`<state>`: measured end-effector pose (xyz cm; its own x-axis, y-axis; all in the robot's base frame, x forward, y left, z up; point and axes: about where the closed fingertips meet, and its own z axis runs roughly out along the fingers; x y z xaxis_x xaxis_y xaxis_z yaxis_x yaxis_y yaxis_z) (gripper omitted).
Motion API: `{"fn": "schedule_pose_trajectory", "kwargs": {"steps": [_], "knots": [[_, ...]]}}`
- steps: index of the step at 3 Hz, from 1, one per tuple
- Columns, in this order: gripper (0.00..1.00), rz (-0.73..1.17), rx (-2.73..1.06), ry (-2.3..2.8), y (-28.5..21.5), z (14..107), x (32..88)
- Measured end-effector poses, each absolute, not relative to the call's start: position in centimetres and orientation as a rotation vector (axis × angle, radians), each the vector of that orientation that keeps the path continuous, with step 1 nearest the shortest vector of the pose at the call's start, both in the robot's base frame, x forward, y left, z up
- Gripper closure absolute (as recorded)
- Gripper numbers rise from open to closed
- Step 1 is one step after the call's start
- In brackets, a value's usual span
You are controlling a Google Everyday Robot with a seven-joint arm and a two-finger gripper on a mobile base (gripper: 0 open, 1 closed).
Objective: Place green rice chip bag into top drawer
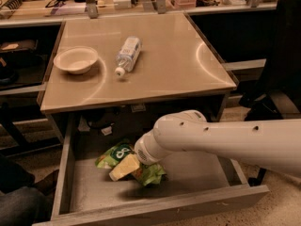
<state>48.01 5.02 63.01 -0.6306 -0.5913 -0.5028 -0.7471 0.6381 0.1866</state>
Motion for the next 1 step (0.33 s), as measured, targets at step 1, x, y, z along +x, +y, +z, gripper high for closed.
{"fn": "schedule_pose_trajectory", "kwargs": {"steps": [1], "knots": [[0.00, 0.538, -1.059, 2.463, 5.02, 63.01, 48.01]]}}
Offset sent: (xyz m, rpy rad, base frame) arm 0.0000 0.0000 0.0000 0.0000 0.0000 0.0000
